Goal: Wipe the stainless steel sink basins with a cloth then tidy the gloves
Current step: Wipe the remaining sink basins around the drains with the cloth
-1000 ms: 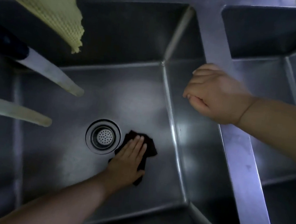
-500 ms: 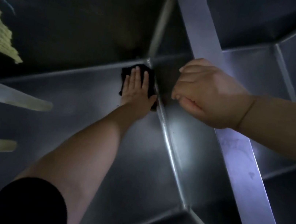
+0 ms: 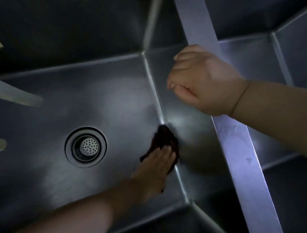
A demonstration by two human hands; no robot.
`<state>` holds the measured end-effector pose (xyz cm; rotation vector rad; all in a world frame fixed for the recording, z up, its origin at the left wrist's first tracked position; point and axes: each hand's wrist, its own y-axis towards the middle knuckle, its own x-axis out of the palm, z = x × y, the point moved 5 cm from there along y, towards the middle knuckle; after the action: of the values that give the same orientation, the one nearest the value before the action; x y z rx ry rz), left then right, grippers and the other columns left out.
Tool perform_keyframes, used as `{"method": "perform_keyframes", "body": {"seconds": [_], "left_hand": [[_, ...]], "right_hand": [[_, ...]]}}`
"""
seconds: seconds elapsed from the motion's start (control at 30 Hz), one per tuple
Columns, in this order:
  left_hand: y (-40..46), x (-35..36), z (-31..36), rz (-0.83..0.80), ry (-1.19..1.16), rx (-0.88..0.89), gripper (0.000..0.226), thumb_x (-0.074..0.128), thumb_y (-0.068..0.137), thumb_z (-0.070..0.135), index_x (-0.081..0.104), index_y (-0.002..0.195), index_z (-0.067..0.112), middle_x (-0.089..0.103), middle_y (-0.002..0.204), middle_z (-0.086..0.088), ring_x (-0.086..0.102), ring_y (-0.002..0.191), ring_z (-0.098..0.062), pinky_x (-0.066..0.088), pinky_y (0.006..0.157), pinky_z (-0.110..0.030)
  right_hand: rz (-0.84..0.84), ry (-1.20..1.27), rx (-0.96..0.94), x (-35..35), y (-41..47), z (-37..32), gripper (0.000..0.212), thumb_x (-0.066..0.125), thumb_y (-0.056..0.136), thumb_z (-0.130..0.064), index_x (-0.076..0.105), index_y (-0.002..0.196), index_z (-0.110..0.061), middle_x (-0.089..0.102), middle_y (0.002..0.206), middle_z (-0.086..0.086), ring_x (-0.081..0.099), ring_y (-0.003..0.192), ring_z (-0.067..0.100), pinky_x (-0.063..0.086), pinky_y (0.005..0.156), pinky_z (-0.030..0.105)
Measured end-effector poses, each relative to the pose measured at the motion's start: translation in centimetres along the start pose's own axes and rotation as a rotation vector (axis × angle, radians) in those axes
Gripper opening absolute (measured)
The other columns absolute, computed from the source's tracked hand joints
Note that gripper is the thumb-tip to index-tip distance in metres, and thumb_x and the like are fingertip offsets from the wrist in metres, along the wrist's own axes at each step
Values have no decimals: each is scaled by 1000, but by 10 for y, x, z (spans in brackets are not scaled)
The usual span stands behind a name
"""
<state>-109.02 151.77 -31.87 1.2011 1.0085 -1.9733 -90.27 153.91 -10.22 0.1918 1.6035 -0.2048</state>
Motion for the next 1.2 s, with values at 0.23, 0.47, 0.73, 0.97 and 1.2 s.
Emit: {"method": "perform_keyframes", "body": {"seconds": [0.23, 0.47, 0.73, 0.97, 1.2], "left_hand": [[-40, 28, 22, -92, 137, 438, 66, 56, 77, 48, 47, 138, 25, 47, 143, 6, 41, 133, -11, 28, 112, -30], [-27, -28, -111, 109, 17, -233, 79, 61, 83, 32, 22, 148, 11, 20, 154, -20, 18, 142, -37, 5, 116, -46], [-119, 7, -56, -106, 96, 128, 70, 59, 71, 38, 49, 136, 16, 47, 140, -18, 43, 130, -36, 24, 112, -48], [-161, 38, -11, -217, 104, 506, 67, 53, 71, 41, 48, 137, 28, 47, 142, -3, 44, 132, -19, 32, 109, -40], [-69, 18, 32, -219, 90, 583, 64, 52, 87, 39, 32, 146, 26, 22, 156, -1, 16, 145, -18, -3, 116, -44]], "right_hand": [[-5, -35, -7, 1, 0, 0, 36, 37, 93, -17, 65, 76, -1, 63, 72, 15, 57, 74, 36, 41, 95, 44], [-57, -80, -11, -3, 0, -5, 35, 37, 94, -15, 64, 79, 1, 63, 76, 19, 57, 78, 38, 40, 96, 47], [-71, -123, -4, -2, -1, -7, 36, 35, 93, -15, 62, 77, 3, 62, 75, 22, 56, 76, 40, 40, 94, 49], [-51, -121, 16, 2, 0, -2, 39, 31, 93, -18, 62, 80, 1, 62, 77, 21, 55, 78, 38, 38, 96, 45], [-59, -128, 28, 5, -1, 1, 43, 25, 92, -23, 62, 85, -2, 63, 83, 20, 54, 83, 37, 34, 101, 40]]}}
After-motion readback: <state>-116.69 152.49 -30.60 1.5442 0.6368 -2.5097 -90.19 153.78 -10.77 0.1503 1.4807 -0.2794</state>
